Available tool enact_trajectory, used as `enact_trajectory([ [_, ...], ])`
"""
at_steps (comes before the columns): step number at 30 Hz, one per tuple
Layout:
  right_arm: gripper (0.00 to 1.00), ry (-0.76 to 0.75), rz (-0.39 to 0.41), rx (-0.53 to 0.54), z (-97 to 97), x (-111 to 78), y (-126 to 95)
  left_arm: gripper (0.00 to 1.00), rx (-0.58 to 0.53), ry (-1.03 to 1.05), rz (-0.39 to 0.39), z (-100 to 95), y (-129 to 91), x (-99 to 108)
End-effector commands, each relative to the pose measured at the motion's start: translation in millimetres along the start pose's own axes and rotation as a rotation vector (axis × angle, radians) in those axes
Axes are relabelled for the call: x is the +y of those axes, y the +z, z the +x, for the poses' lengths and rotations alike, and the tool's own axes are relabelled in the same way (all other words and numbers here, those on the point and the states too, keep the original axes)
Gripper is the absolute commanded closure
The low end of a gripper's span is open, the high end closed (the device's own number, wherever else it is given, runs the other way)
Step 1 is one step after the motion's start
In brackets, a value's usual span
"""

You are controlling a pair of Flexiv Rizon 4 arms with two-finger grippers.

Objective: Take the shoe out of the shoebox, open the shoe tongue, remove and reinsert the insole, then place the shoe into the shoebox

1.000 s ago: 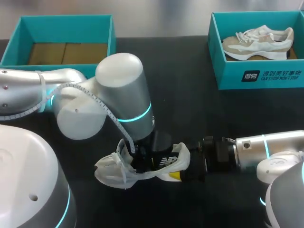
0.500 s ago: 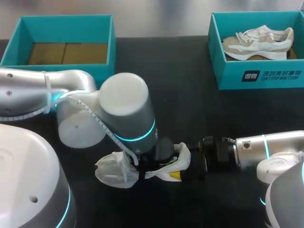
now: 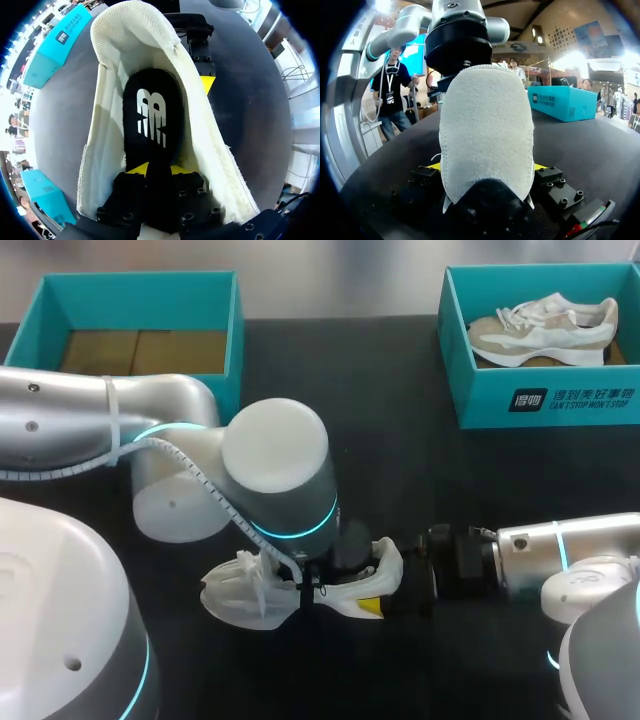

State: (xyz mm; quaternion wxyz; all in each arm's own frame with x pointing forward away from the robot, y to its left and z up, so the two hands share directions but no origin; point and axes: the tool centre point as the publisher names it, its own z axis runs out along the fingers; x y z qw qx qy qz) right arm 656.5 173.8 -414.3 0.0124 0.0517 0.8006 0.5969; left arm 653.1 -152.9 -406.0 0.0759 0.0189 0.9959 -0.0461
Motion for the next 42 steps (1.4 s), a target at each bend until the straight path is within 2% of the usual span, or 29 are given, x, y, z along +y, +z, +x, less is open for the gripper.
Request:
enact_trajectory([
  [1,1.0,0.0,0.005,0.002,3.4,2.5,0.8,0.81,0.004,0.002,0.002,-7.3,6.6,-1.8],
  [2,1.0,0.0,0.005,0.002,3.4,2.5,0.8,0.84,0.003,0.004,-0.004,-7.1,8.4,-3.2],
  [4,1.0,0.0,0.005,0.002,3.4,2.5,0.8,1.0,-0.012,0.01,-0.021,-7.0,10.6,-5.2],
  [7,1.0,0.0,0.005,0.002,3.4,2.5,0.8,1.0,-0.011,-0.001,-0.007,-8.7,7.7,-6.1],
  [12,1.0,0.0,0.005,0.002,3.4,2.5,0.8,1.0,0.036,-0.063,0.086,-10.6,-6.7,1.8],
  [20,1.0,0.0,0.005,0.002,3.4,2.5,0.8,1.0,0.085,-0.096,0.185,-5.7,-21.4,7.5],
  [31,1.0,0.0,0.005,0.002,3.4,2.5,0.8,1.0,0.185,-0.105,0.379,1.1,-44.2,7.6],
  [42,1.0,0.0,0.005,0.002,3.4,2.5,0.8,1.0,0.191,-0.089,0.437,7.2,-56.1,6.6],
])
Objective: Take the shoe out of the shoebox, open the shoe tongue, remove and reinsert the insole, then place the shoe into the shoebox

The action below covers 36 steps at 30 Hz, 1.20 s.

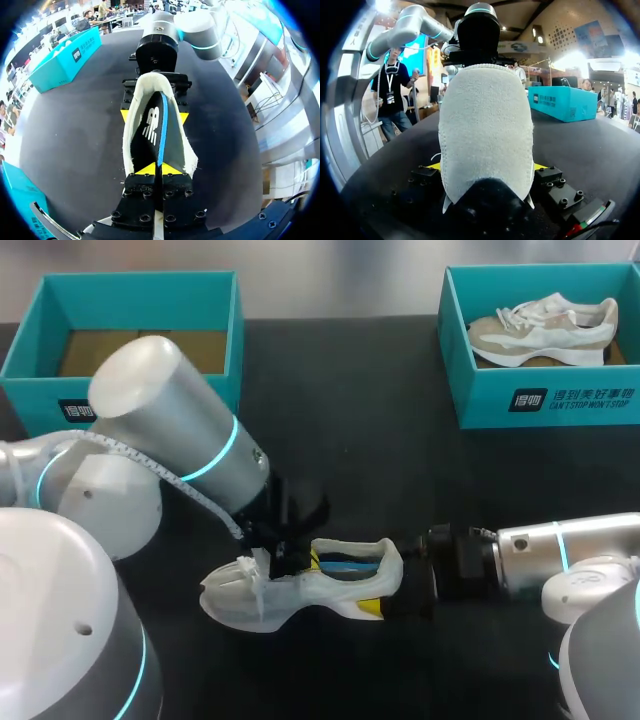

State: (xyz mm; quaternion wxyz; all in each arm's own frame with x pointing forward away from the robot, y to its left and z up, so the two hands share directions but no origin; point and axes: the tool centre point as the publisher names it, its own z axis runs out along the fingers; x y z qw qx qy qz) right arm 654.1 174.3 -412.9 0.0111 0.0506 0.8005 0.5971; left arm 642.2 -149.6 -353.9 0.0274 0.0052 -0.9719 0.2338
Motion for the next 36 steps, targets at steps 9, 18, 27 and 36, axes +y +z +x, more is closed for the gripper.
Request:
enact_trajectory([
  [9,1.0,0.001,0.005,-0.001,0.9,1.2,1.0,1.0,-0.02,-0.039,0.069,0.7,-9.0,16.3],
  [18,1.0,0.001,0.005,-0.001,0.9,1.2,1.0,1.0,-0.031,-0.021,0.083,-0.1,-11.4,2.1],
  [27,1.0,0.001,0.005,-0.001,0.9,1.2,1.0,1.0,-0.063,0.002,0.094,-4.7,-18.8,-7.8],
  [36,1.0,0.001,0.005,-0.001,0.9,1.2,1.0,1.0,-0.097,-0.023,0.104,-7.9,-22.3,-2.0],
])
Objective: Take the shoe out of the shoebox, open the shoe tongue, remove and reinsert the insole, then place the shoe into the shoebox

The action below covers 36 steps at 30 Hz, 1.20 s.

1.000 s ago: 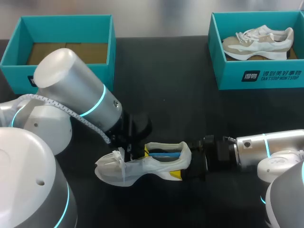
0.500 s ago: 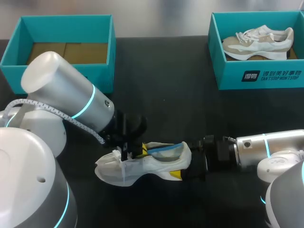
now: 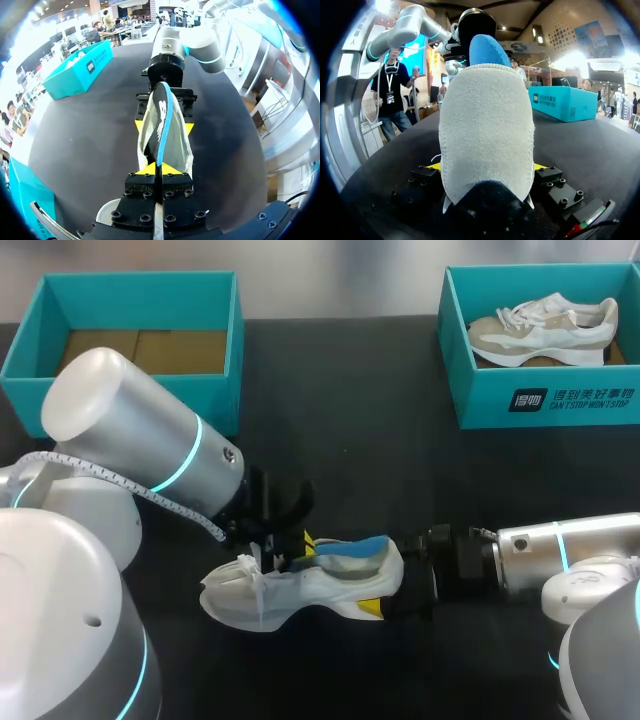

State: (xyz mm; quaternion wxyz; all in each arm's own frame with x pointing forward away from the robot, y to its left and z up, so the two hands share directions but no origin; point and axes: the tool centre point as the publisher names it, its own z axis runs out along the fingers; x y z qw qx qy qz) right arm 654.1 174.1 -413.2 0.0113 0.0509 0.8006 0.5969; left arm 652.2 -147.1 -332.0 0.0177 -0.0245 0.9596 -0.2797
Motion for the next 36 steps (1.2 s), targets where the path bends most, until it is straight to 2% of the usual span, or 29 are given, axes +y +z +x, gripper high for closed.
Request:
enact_trajectory([
  [1,1.0,0.0,0.005,-0.001,0.9,1.5,1.1,1.0,-0.001,-0.013,0.008,0.4,-1.9,7.8],
  [7,1.0,0.0,0.005,-0.001,0.9,1.5,1.1,1.0,-0.006,-0.027,0.012,0.5,-2.2,10.9],
  [18,1.0,0.0,0.005,-0.001,0.9,1.5,1.1,1.0,-0.058,-0.008,-0.016,-5.1,2.3,-15.5],
  [23,1.0,0.0,0.005,-0.001,0.9,1.5,1.1,1.0,-0.11,0.016,-0.052,-4.0,5.8,-26.6],
  [36,1.0,0.0,0.005,-0.001,0.9,1.5,1.1,1.0,-0.159,0.018,-0.097,-9.5,13.4,-44.0],
])
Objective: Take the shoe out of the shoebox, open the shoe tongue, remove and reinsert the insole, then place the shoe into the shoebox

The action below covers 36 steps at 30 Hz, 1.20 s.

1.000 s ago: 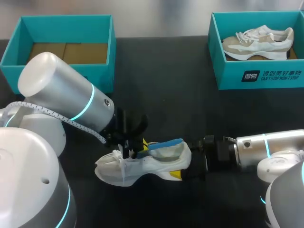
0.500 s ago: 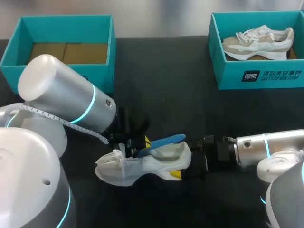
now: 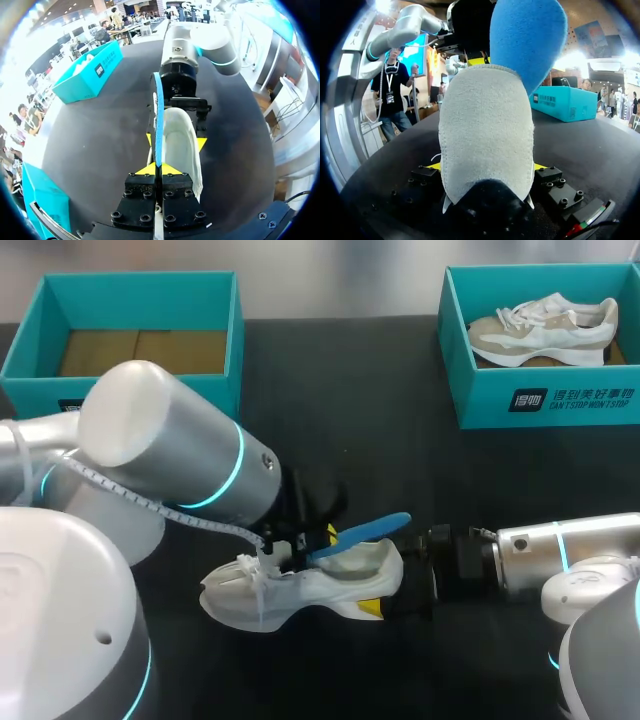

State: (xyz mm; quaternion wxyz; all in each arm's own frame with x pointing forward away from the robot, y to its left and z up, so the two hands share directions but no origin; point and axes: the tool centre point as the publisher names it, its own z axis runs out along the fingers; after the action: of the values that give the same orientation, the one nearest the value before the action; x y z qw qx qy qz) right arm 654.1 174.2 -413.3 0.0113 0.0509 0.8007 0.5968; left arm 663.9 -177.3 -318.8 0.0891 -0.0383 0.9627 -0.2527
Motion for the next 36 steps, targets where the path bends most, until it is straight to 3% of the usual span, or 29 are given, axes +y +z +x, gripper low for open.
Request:
enact_trajectory([
  [1,1.0,0.0,0.005,-0.001,0.9,1.6,1.0,1.0,-0.009,0.011,-0.045,1.7,7.5,-12.6],
  [14,1.0,0.0,0.005,-0.001,0.9,1.6,1.0,0.99,0.003,0.088,-0.054,12.4,13.3,-28.6],
  [17,1.0,0.0,0.005,-0.001,0.9,1.6,1.0,0.8,0.015,0.099,-0.054,14.1,15.5,-29.8],
  [22,1.0,0.0,0.005,-0.001,0.9,1.6,1.0,0.65,0.011,0.103,-0.049,17.1,12.4,-29.5],
  [24,1.0,0.0,0.005,-0.001,0.9,1.6,1.0,0.49,0.005,0.103,-0.046,18.6,10.3,-28.5],
  [25,1.0,0.0,0.005,-0.001,0.9,1.6,1.0,0.27,0.001,0.101,-0.045,19.6,9.0,-27.9],
  [26,1.0,0.0,0.005,-0.001,0.9,1.6,1.0,0.14,-0.006,0.098,-0.041,20.7,7.3,-27.2],
  [36,1.0,0.0,0.005,-0.001,0.9,1.6,1.0,0.11,-0.117,0.072,-0.036,27.5,-7.4,-32.2],
])
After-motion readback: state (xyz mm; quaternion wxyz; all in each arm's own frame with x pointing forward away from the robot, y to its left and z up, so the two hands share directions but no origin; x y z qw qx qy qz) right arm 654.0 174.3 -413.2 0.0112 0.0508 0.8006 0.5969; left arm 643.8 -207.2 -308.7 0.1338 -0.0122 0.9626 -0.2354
